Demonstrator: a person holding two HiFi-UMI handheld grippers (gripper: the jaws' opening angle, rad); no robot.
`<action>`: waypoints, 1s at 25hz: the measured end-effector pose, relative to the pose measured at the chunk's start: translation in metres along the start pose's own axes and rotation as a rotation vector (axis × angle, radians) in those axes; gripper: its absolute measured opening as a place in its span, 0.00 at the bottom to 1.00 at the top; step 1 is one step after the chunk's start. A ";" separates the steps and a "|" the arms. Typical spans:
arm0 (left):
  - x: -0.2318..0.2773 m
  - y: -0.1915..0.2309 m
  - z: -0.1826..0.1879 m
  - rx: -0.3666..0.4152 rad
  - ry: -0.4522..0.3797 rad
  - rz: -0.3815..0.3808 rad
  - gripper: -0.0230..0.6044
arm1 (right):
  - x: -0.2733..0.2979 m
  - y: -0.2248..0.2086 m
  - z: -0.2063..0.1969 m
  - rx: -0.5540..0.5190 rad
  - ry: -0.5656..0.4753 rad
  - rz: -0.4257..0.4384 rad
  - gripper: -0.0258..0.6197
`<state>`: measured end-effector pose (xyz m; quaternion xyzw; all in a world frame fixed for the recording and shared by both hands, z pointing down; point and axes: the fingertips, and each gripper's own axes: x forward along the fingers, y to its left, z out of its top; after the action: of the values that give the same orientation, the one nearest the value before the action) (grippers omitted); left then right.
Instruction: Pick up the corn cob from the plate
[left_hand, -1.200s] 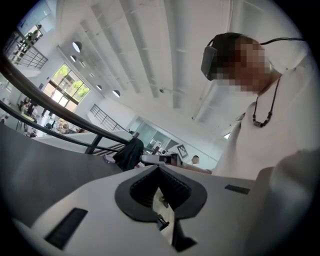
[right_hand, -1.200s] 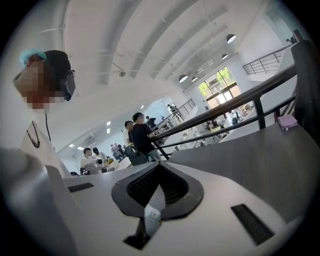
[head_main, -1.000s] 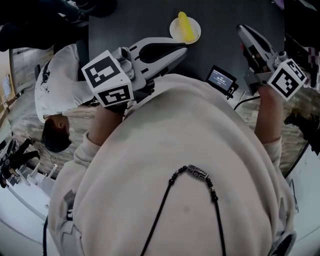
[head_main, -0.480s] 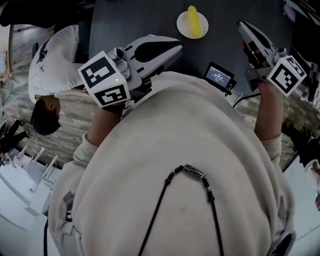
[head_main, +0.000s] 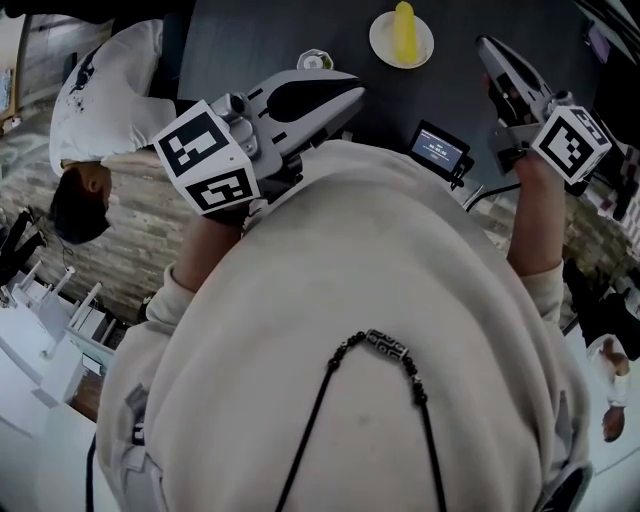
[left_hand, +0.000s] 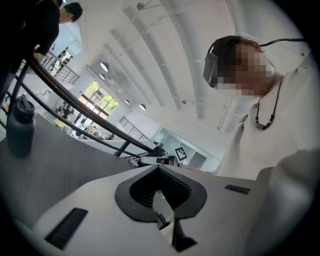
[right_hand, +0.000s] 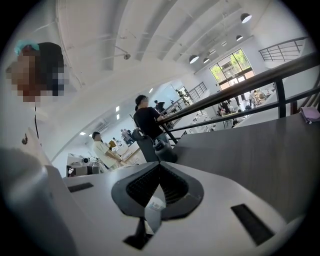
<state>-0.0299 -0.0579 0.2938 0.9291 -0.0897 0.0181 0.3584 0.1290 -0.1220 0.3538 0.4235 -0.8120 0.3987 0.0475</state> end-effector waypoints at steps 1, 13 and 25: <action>-0.001 -0.001 0.000 0.000 -0.004 0.006 0.04 | 0.002 0.000 -0.001 -0.003 0.006 0.001 0.06; -0.015 -0.012 -0.007 -0.009 -0.061 0.105 0.04 | 0.019 -0.031 -0.020 -0.036 0.097 -0.027 0.07; -0.032 -0.023 -0.017 -0.012 -0.106 0.207 0.04 | 0.049 -0.060 -0.043 0.029 0.156 -0.008 0.12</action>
<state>-0.0564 -0.0251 0.2882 0.9123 -0.2041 0.0054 0.3551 0.1298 -0.1435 0.4394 0.3951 -0.7983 0.4419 0.1061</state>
